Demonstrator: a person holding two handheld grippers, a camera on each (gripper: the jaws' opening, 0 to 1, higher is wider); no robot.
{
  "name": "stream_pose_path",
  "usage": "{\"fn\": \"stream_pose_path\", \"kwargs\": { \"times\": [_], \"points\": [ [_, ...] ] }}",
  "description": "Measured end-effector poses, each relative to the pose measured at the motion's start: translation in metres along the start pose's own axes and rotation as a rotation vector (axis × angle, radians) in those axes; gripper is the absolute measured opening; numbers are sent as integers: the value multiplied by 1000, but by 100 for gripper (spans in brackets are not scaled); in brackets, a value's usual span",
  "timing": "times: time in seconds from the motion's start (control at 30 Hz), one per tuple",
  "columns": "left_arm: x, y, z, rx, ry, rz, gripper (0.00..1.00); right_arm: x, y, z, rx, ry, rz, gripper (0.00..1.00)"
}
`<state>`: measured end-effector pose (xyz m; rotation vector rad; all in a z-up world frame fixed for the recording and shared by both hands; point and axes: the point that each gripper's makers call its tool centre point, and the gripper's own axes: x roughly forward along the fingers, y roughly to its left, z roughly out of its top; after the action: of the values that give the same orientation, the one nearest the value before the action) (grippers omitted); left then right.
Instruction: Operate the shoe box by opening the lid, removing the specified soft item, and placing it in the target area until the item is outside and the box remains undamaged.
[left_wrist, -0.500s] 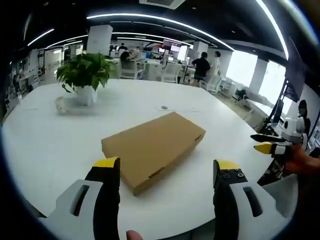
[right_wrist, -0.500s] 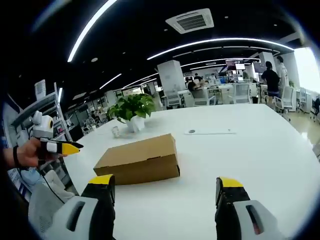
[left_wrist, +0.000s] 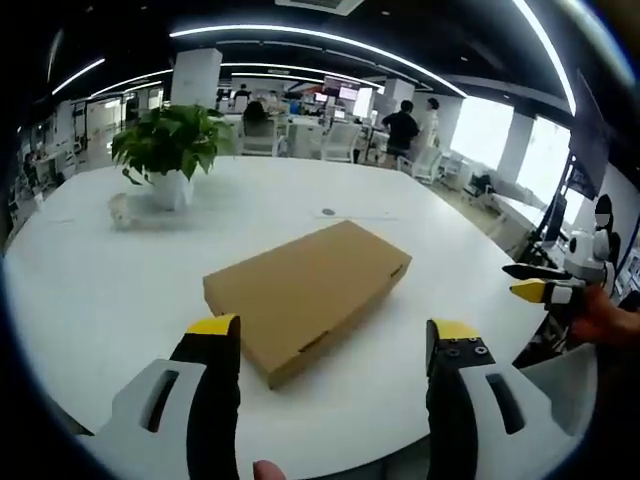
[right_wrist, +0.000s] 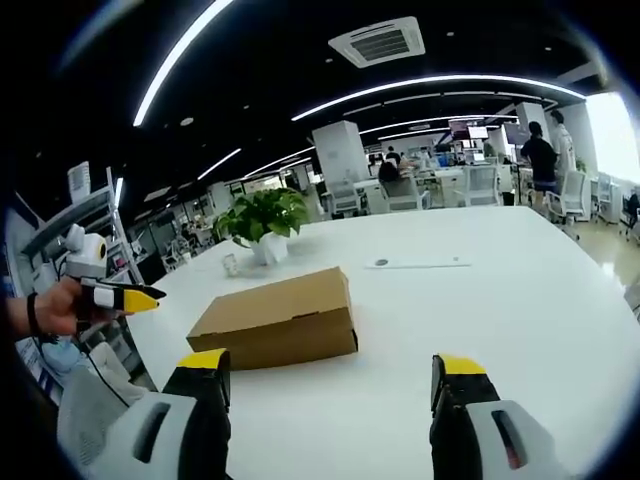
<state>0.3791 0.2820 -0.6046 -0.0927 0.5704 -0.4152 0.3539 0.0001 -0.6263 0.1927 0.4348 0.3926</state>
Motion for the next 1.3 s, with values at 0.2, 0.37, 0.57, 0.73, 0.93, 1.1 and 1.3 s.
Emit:
{"fn": "stream_pose_path", "kwargs": {
  "times": [0.2, 0.37, 0.57, 0.73, 0.93, 1.1, 1.3],
  "points": [
    [-2, 1, -2, -6, 0, 4, 75, 0, -1, 1, 1, -2, -1, 81],
    [-2, 2, -2, -6, 0, 6, 75, -1, 0, 1, -1, -4, 0, 81],
    [-2, 1, -1, 0, 1, 3, 75, -1, 0, 3, -2, -8, -2, 81],
    [-1, 0, 0, 3, 0, 0, 75, -2, -1, 5, 1, -14, -5, 81],
    [-1, -3, -2, 8, 5, -7, 75, -3, 0, 7, -1, -18, -2, 81],
    [-1, -4, -3, 9, 8, -10, 75, -4, 0, 6, 4, -19, -4, 81],
    [-1, -4, -5, 12, 14, -7, 75, -5, -1, 6, 10, -20, -4, 81]
  ]
}}
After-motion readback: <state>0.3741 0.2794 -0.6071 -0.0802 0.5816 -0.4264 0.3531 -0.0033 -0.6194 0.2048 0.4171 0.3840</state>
